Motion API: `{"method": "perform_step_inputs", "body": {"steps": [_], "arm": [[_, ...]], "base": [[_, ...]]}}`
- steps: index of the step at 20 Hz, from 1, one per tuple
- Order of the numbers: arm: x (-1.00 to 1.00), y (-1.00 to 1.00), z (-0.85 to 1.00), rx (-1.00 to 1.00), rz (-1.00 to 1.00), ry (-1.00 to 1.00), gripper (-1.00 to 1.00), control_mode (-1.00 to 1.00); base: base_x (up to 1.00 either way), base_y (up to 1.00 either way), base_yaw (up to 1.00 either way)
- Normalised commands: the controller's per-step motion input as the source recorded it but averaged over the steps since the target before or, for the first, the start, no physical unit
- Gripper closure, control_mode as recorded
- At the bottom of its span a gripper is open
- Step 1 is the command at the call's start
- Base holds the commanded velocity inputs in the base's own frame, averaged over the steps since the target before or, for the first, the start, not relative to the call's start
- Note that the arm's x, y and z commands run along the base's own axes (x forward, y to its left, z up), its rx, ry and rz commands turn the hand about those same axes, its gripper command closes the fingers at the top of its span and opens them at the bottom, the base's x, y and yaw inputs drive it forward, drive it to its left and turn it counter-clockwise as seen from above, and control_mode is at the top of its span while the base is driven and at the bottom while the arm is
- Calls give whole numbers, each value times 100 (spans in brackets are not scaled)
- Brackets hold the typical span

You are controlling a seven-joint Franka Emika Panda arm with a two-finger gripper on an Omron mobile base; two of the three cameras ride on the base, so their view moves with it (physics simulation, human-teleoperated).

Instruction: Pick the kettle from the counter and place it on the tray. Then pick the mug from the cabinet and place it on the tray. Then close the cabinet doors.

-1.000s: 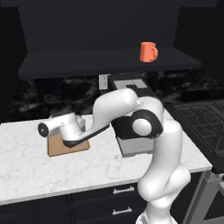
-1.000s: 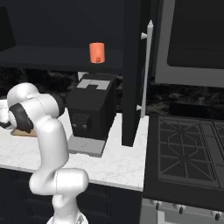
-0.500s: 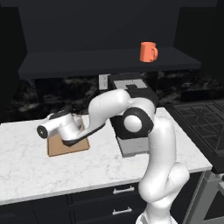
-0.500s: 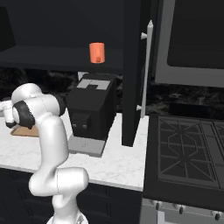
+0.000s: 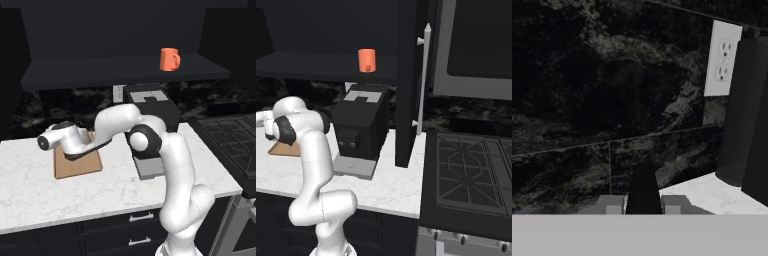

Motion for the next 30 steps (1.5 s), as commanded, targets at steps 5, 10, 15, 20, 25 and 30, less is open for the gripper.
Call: {"method": "perform_step_inputs", "body": {"steps": [5,10,15,20,25,30], "arm": [[24,27,-36,0,0,0,100,-100],[6,6,-39,0,0,0,100,-100],[0,0,-36,0,0,0,100,-100],[0,-10,-34,0,0,0,-100,-100],[-11,-15,-25,0,0,0,-100,-100],[-3,-12,-5,0,0,0,-100,-100]], "base": [[0,0,0],[0,0,0],[0,0,0],[0,0,0],[0,0,0],[0,0,0]]}}
